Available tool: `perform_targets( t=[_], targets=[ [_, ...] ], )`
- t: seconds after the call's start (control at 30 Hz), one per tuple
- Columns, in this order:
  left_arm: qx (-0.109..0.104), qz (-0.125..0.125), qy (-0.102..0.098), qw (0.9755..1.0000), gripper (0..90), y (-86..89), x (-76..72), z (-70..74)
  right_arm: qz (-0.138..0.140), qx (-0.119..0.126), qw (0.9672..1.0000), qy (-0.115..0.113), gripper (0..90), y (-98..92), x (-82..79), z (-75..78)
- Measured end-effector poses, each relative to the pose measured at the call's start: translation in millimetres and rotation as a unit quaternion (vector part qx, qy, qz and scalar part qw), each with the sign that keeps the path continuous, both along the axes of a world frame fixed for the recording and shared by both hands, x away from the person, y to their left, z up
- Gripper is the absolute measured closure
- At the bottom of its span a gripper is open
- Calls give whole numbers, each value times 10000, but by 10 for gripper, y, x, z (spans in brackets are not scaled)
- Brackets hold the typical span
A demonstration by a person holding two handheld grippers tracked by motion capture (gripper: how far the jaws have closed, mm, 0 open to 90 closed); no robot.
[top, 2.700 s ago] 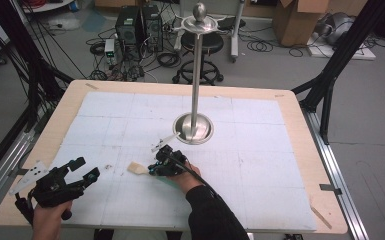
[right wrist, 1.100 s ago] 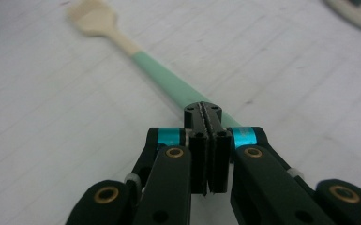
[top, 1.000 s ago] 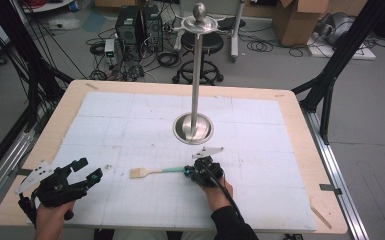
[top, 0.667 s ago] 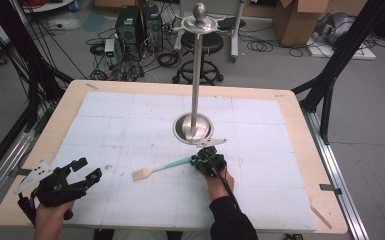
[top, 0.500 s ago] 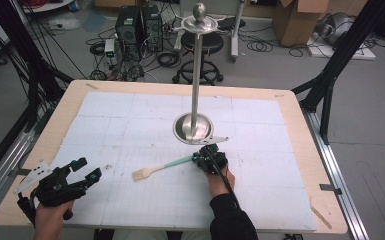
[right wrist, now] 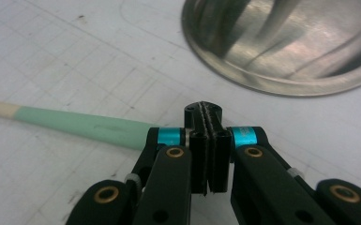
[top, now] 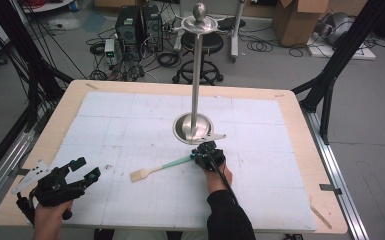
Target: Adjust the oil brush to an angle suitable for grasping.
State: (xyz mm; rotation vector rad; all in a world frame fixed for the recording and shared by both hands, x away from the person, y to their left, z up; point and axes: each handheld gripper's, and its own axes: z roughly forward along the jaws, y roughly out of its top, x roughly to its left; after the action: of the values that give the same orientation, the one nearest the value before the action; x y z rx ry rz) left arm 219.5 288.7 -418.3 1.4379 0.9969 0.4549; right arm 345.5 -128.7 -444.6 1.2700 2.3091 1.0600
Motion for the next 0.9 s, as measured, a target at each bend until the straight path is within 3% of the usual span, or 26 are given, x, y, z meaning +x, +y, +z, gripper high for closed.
perform_targets(
  t=[0.3,0.57,0.8,0.87,0.9],
  targets=[
    [-7,3,-8,10000,230,4,1,0,394,120,9991,25,890,242,-56,-12],
    [-6,5,-14,10000,230,5,-4,2,969,203,9951,5,890,569,-158,-9],
    [-48,7,-31,10000,230,15,-9,3,828,330,9959,-130,889,360,-190,143],
    [-56,-3,-60,10000,230,3,-14,9,691,437,9962,-296,881,79,-278,256],
    [-50,-14,-59,10000,230,-4,-16,11,650,468,9962,-330,875,35,-295,272]
  ],
)
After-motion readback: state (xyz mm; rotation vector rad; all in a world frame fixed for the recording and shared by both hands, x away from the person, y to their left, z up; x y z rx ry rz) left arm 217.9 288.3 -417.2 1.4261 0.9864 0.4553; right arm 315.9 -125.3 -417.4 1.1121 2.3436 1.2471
